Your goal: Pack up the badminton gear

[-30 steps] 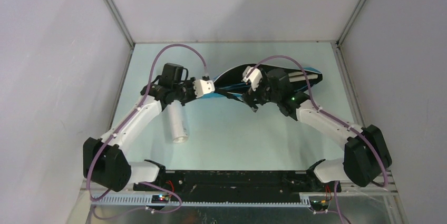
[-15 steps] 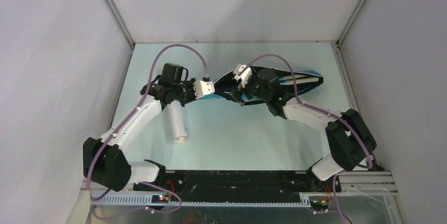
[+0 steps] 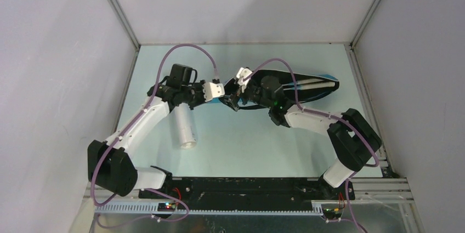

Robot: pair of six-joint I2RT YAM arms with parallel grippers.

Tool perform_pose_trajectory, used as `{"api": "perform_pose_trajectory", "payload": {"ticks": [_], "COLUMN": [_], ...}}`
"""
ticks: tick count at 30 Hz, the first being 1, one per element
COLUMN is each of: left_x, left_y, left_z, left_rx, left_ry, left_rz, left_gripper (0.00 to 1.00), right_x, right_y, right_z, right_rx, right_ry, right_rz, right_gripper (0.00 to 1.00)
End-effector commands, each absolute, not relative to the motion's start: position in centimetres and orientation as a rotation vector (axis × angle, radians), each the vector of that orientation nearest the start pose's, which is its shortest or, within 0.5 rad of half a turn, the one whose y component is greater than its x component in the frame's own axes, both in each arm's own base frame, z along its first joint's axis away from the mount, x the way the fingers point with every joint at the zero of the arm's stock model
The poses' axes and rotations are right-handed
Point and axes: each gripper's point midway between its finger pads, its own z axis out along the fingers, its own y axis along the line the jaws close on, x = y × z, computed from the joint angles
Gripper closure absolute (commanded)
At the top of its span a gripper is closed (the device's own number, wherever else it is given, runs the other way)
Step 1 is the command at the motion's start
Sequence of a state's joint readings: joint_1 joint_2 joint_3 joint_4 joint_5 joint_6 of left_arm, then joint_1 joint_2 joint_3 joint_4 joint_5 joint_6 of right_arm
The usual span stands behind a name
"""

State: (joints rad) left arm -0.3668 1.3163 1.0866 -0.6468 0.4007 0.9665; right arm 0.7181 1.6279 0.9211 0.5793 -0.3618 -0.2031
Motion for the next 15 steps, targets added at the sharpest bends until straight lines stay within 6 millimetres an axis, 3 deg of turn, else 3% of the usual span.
{"api": "perform_pose_trajectory", "payload": {"ticks": [1,8,15], "left_x": [31.1,31.0,31.1], "left_y": [-19.0,-19.2,-19.3], "left_z": [19.8,19.8,19.5], "left_rx": [1.545,1.55,1.56], "left_ry": [1.616,1.611,1.621], "left_rz": [-0.339,-0.345,-0.339], "left_gripper": [1.0,1.0,1.0], "right_x": [34.6,34.5,34.2], "right_y": [38.3,39.6,40.5], "right_z": [24.3,24.1,24.6], "right_rx": [-0.875,-0.849,-0.817], "right_ry": [1.262,1.251,1.231], "right_rz": [0.76,0.813,0.799], "right_gripper": [0.06,0.12,0.09]}}
